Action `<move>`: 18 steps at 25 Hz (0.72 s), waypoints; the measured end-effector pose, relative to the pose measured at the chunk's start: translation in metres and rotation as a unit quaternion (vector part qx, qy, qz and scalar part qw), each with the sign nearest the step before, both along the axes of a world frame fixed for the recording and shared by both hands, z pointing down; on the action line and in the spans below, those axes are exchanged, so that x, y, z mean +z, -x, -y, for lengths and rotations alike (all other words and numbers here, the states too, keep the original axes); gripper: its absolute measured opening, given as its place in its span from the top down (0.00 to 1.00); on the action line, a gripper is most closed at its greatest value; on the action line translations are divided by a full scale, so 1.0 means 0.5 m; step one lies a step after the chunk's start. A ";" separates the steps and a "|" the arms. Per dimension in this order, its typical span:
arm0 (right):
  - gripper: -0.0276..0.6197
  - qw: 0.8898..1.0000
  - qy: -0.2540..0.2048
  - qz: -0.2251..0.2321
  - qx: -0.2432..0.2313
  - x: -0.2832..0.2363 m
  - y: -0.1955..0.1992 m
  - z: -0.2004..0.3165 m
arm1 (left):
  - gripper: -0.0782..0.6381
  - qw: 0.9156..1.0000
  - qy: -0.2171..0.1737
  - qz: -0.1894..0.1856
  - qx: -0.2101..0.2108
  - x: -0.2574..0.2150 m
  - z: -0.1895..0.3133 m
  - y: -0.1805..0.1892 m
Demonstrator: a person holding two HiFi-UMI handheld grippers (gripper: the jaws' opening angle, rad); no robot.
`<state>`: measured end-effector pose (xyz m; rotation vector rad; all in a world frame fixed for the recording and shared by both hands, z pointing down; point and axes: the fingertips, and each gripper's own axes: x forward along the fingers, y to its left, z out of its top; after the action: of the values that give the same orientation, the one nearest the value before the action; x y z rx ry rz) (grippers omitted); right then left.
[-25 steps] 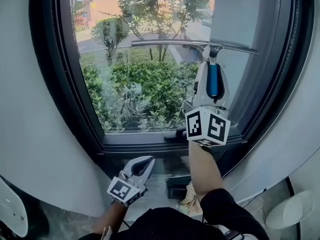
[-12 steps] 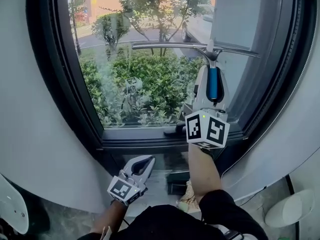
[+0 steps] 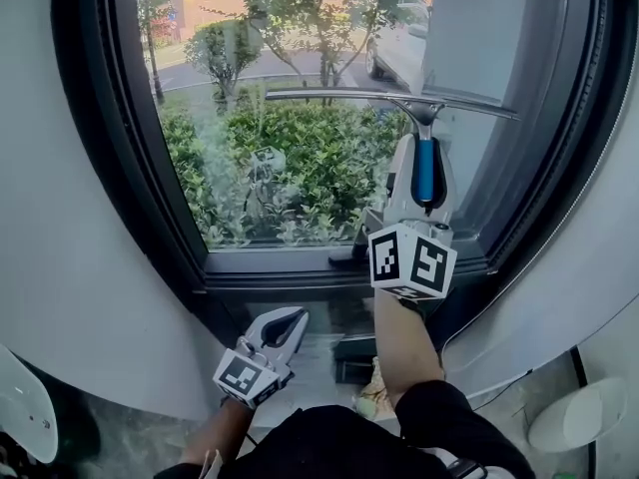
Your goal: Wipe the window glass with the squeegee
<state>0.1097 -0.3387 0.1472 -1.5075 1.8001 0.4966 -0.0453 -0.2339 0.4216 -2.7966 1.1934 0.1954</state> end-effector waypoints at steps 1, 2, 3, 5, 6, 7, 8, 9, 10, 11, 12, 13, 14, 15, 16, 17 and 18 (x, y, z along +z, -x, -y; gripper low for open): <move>0.75 1.000 0.001 0.000 0.000 0.003 0.001 0.000 | 0.89 1.000 -0.001 -0.001 0.001 0.003 0.000 0.000; 0.75 1.000 0.003 0.001 0.000 0.006 0.001 0.001 | 0.89 1.000 -0.002 -0.001 0.001 0.005 0.000 -0.001; 0.75 1.000 0.004 0.001 0.000 0.009 0.002 0.001 | 0.89 1.000 -0.004 0.000 0.003 0.007 0.000 -0.001; 0.75 1.000 0.007 0.000 -0.001 0.014 0.002 0.000 | 0.89 1.000 -0.005 0.001 0.003 0.008 -0.002 -0.003; 0.75 1.000 0.008 -0.001 -0.001 0.016 0.002 -0.001 | 0.89 1.000 -0.004 0.001 0.004 0.006 -0.003 -0.004; 0.75 1.000 0.009 -0.001 -0.001 0.018 0.001 -0.002 | 0.89 1.000 -0.002 0.001 0.004 0.004 -0.005 -0.005; 0.75 1.000 0.010 -0.001 0.000 0.020 0.001 -0.003 | 0.89 1.000 0.001 0.001 0.004 0.001 -0.007 -0.006; 0.75 1.000 0.011 -0.001 0.000 0.023 0.002 -0.004 | 0.89 1.000 0.004 0.000 0.004 -0.001 -0.008 -0.006; 0.75 1.000 0.013 -0.002 0.000 0.026 0.003 -0.004 | 0.89 1.000 0.006 0.000 0.004 -0.002 -0.009 -0.006; 0.75 1.000 0.015 -0.002 0.001 0.030 0.004 -0.004 | 0.89 1.000 0.006 0.000 0.004 0.000 -0.010 -0.005; 0.75 1.000 0.017 -0.002 0.001 0.035 0.005 -0.004 | 0.89 1.000 0.005 0.000 0.004 0.003 -0.010 -0.003; 0.75 1.000 0.018 -0.002 0.001 0.039 0.006 -0.004 | 0.89 1.000 0.003 0.000 0.004 0.009 -0.009 -0.001; 0.75 1.000 0.019 -0.002 0.001 0.043 0.007 -0.003 | 0.89 1.000 0.000 0.001 0.004 0.015 -0.008 0.002; 0.75 1.000 0.020 -0.003 0.001 0.046 0.007 -0.003 | 0.89 1.000 -0.002 0.003 0.003 0.019 -0.008 0.004; 0.75 1.000 0.022 -0.004 0.001 0.050 0.007 -0.004 | 0.89 1.000 -0.001 0.003 0.003 0.020 -0.008 0.004; 0.75 1.000 0.023 -0.005 0.001 0.053 0.007 -0.004 | 0.89 1.000 0.000 0.002 0.004 0.020 -0.009 0.004; 0.75 1.000 0.024 -0.005 0.001 0.056 0.008 -0.004 | 0.89 1.000 0.001 0.000 0.003 0.021 -0.010 0.005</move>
<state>0.1059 -0.3364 0.1754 -1.5425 1.8307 0.4660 -0.0477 -0.2287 0.4319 -2.8028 1.1850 0.1934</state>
